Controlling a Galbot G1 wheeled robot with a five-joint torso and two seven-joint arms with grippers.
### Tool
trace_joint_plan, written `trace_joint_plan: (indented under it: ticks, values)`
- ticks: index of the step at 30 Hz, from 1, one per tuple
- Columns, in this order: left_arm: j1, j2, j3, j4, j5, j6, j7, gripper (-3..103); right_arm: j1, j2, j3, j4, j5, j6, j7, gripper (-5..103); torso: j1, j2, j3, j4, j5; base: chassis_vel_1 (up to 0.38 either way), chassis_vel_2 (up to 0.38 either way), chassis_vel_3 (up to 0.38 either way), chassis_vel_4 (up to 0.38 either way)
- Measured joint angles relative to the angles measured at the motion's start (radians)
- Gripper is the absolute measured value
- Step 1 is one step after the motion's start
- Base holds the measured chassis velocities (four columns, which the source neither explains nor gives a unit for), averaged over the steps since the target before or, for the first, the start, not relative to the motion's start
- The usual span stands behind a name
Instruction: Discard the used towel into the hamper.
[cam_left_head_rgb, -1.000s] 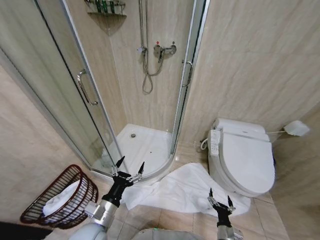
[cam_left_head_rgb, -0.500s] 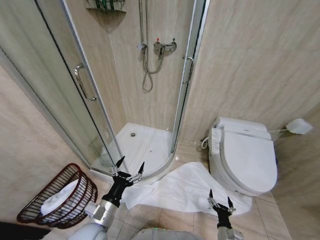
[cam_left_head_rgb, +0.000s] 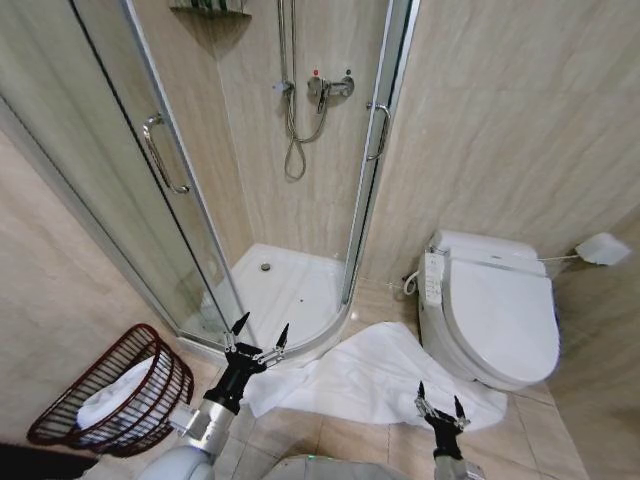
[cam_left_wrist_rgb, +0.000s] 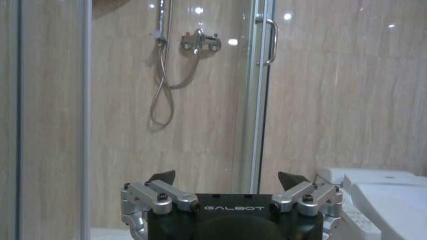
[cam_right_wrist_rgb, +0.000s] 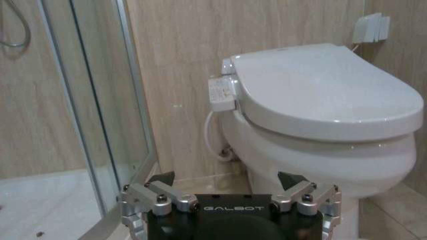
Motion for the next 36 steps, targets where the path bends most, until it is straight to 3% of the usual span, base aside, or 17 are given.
trace_joint_plan:
  ticks: [12, 36]
  values:
    - [0.000, 0.000, 0.000, 0.000, 0.000, 0.000, 0.000, 100, 0.037, -0.007, 0.001, -0.071, -0.024, 0.046, 0.004, 100, -0.022, -0.053, -0.031, 0.0002, 0.0001, 0.000, 0.000, 0.000, 0.000]
    - [0.000, 0.000, 0.000, 0.000, 0.000, 0.000, 0.000, 100, 0.019, -0.018, 0.005, -0.091, -0.025, 0.047, -0.045, 100, -0.064, -0.153, -0.089, 0.0000, 0.0000, 0.000, 0.000, 0.000, 0.000]
